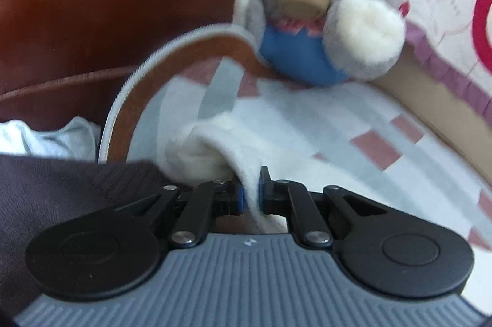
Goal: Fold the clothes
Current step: 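Open the left gripper and release the folded sleeve on the fleece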
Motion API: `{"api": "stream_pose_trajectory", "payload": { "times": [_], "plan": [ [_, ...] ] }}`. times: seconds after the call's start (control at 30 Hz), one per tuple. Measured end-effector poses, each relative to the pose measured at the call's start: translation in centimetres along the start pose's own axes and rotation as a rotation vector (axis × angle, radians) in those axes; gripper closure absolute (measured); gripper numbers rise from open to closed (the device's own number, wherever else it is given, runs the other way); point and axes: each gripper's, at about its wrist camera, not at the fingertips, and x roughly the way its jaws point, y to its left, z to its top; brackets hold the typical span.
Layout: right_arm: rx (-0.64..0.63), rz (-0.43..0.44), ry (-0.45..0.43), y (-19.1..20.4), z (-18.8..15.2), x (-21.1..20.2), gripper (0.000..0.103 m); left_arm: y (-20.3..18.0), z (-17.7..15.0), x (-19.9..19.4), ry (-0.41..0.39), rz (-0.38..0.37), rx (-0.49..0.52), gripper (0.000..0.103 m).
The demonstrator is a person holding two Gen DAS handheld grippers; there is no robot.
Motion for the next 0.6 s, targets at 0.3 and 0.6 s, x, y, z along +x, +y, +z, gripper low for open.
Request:
{"api": "stream_pose_trajectory", "payload": {
  "times": [0.3,0.6],
  "plan": [
    [0.419,-0.039,-0.11,-8.9,-7.2,-13.3,0.056,-9.4,0.3,-12.2,-0.217,-0.35,0.247,0.095],
    [0.77,-0.149,-0.214,-15.1,-16.5,-18.8,0.055,-19.4,-9.3,-31.7,-0.075,-1.032,0.396,0.09]
  ]
}}
